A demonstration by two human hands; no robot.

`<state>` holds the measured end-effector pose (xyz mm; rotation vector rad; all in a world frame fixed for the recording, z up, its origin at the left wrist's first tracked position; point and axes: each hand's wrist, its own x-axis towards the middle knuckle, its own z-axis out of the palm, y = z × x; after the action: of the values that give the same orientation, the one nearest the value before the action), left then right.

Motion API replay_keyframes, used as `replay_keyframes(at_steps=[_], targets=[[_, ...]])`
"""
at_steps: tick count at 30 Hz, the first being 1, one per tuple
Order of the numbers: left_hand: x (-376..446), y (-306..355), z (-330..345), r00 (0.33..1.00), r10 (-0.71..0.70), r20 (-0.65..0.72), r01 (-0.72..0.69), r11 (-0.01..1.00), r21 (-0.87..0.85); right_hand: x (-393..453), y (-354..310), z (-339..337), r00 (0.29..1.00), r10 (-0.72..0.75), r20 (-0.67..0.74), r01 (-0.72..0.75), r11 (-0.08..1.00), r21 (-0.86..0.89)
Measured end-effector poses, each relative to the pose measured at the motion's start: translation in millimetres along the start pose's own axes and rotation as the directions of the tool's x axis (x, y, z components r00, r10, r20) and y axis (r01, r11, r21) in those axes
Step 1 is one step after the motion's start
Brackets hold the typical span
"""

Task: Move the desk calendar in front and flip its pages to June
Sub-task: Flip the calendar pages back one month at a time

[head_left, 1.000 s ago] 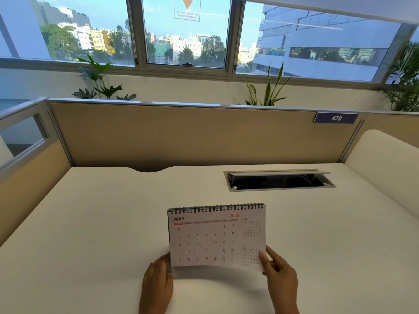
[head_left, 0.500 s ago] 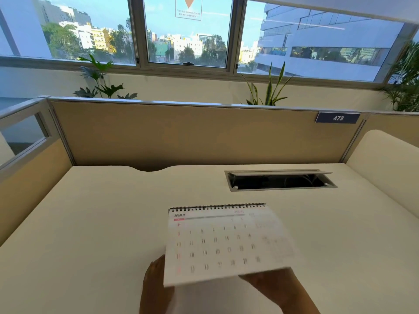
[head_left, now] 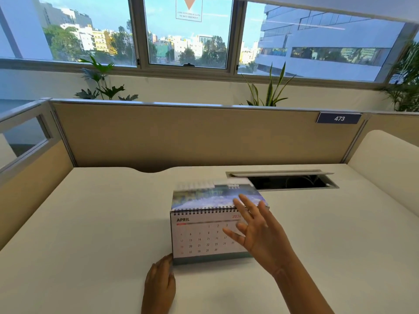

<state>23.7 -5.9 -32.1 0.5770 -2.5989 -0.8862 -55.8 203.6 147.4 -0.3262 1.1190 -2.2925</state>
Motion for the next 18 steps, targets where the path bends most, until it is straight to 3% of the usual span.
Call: replay_keyframes(at_steps=[4, 9, 12, 15, 18], targets=[[0.8, -0.9, 0.5, 1.000, -0.019, -0.002, 0.019, 1.000, -0.013, -6.4, 5.7, -10.8, 0.991, -0.054, -0.120, 0.055, 0.998, 0.003], [-0.3, -0.6, 0.1, 0.999, -0.026, 0.025, 0.027, 0.999, -0.027, -14.8, 10.5, -33.7, 0.929, -0.123, -0.348, 0.136, 0.991, 0.011], [0.5, -0.8, 0.5, 0.998, -0.042, 0.046, 0.043, 0.999, -0.022, -16.9, 13.8, -40.7, 0.848, -0.176, -0.500, 0.139, 0.984, -0.111], [1.1, -2.3, 2.2, 0.997, -0.055, 0.062, 0.056, 0.998, -0.008, -17.2, 18.3, -45.5, 0.722, -0.245, -0.647, 0.089, 0.960, -0.264], [2.1, -2.0, 2.1, 0.995, -0.068, 0.070, 0.068, 0.998, -0.002, -16.8, 28.3, -51.0, 0.679, -0.312, -0.665, -0.045, 0.886, -0.462]])
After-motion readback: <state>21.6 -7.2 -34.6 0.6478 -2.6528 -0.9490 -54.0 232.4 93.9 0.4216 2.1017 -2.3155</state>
